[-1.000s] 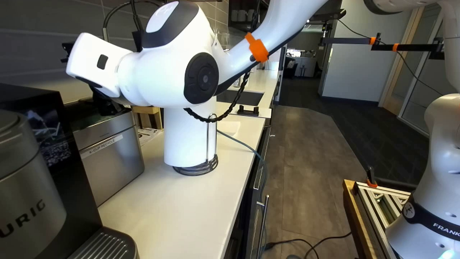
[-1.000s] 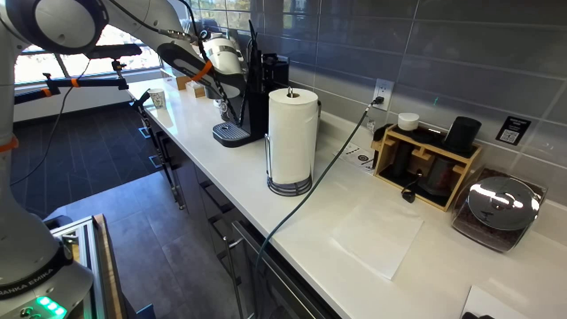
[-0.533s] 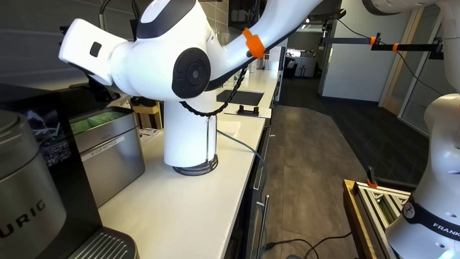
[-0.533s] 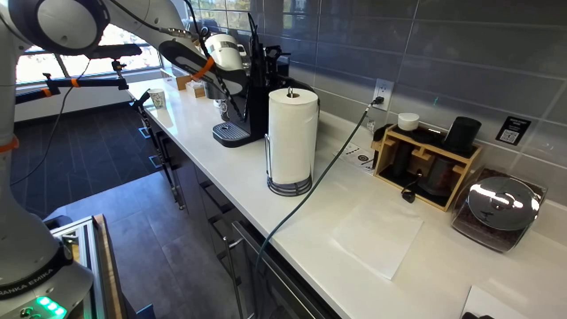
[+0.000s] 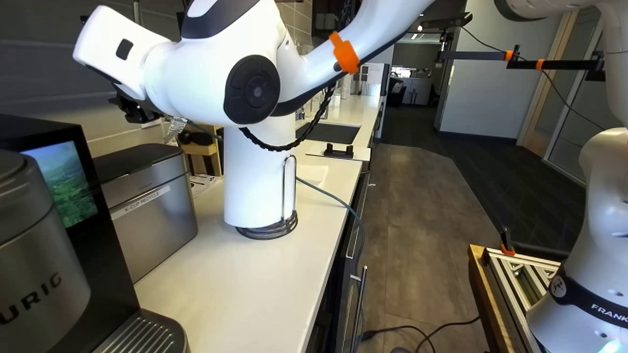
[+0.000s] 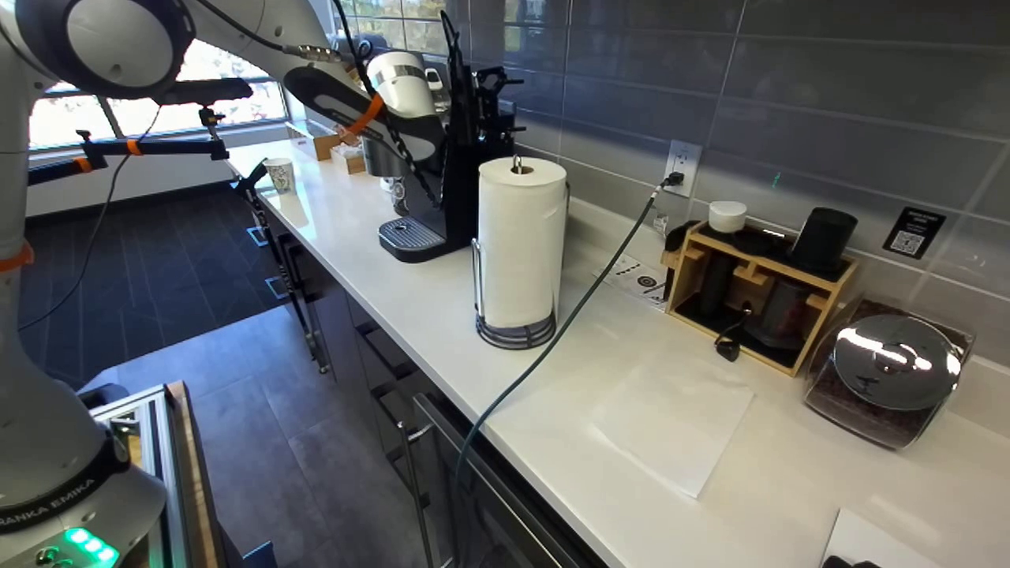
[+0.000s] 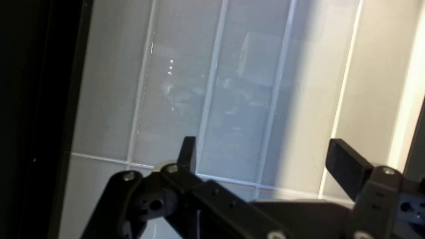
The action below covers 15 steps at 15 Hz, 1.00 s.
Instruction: Open the silver object
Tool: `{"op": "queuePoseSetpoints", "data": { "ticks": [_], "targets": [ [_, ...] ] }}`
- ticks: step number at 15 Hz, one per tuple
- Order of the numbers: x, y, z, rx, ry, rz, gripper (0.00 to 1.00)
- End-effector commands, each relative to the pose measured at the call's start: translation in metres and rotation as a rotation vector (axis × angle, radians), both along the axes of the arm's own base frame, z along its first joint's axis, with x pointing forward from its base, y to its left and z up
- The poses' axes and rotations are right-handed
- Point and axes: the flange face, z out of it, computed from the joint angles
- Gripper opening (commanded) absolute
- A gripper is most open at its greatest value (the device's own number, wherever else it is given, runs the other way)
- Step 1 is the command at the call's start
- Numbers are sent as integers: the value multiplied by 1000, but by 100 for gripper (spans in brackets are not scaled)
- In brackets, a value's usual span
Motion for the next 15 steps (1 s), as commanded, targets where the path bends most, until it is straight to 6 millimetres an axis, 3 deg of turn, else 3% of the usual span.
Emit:
{"op": "queuePoseSetpoints", "data": {
  "ticks": [1, 8, 12, 15],
  "targets": [
    [5, 2, 5, 18, -39, -11, 100],
    [-43, 31, -21, 194, 234, 117, 100],
    [-70, 21, -39, 207, 369, 58, 100],
    [-77, 9, -49, 170, 410, 6, 100]
  ]
}}
